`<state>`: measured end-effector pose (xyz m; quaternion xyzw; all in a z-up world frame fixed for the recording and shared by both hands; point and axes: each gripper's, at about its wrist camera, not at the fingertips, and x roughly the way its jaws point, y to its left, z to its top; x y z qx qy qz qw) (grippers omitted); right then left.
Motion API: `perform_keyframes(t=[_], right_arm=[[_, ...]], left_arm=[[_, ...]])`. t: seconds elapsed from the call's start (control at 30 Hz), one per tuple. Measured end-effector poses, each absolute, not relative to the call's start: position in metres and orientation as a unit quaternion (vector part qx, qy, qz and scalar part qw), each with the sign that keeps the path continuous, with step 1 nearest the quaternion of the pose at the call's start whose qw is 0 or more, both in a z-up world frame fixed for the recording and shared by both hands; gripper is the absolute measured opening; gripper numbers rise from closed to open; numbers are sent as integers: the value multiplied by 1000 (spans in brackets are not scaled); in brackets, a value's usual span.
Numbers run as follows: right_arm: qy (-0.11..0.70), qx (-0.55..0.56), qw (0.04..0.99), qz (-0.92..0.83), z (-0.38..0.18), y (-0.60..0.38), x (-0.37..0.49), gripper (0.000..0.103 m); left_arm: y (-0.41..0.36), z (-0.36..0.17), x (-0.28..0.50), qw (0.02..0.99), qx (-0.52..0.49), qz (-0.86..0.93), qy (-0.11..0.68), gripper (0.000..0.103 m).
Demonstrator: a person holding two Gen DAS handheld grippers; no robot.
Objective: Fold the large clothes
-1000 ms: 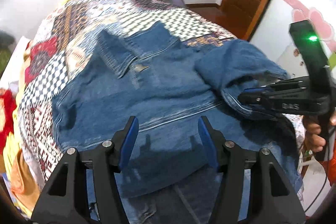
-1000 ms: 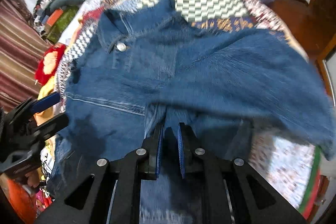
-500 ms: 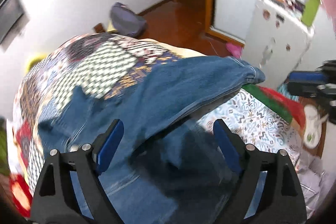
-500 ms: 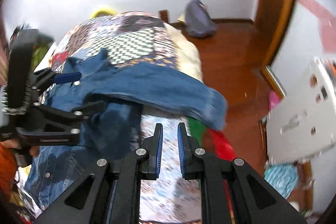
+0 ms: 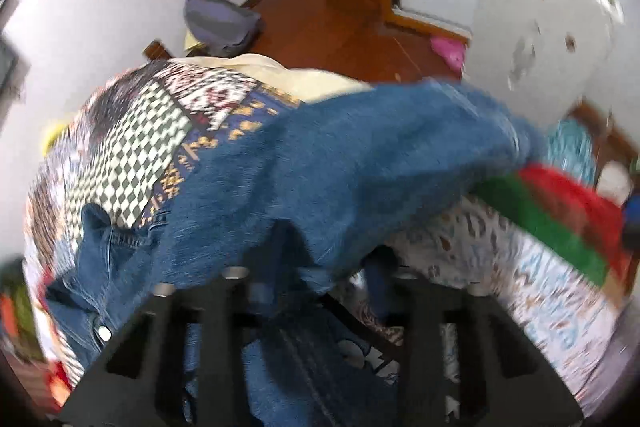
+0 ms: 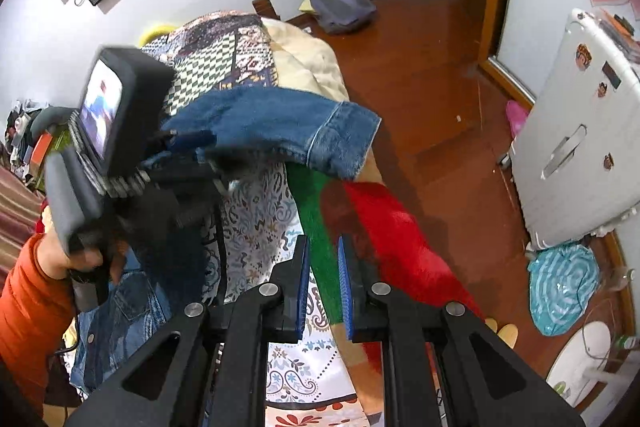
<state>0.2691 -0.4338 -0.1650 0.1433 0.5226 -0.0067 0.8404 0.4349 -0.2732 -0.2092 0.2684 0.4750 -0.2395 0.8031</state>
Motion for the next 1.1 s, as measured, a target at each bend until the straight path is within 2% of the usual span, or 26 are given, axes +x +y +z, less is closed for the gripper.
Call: perform_keyframes(t=[0.1,0.13,0.33,0.47,0.6,0.83,0.9,0.93,0.97,1.0,1.1], right_arm=[[528,135,838,-3,-170,-427,274,10],[528,131,839,0,-170,-423,276,10],[531,126,837,46,-169,-389,298,10],[521,105,842,94,-160,-343,319,10],[524,46,841,124,-165,-290,341,10],[555,-77,825,78,-217,-262,362,10],[557,-83,824,71,-217,-269,359,20],[557,-93,823,59,-218,-272,358,47],[551,-114,826,34,-219,-276,356,84],[535,-137,834,6,-220,-279,354,94],[540,-119,833,17,-221,-290,350,96]], left_arm=[[-254,-178,442,828,214,-242,458,21],[-245,-163,442,838,197,-242,448,15],[-177,-78,435,882,113,-233,394,13],[-122,-51,426,901,73,-207,373,12],[-62,-59,416,903,33,-175,392,11],[21,-136,386,876,5,-123,466,11],[43,-163,376,868,2,-109,485,11],[52,-174,373,863,-2,-104,494,12],[58,-183,370,858,-8,-101,503,13],[64,-193,367,852,-16,-99,514,15],[74,-218,353,841,-22,-91,534,33]])
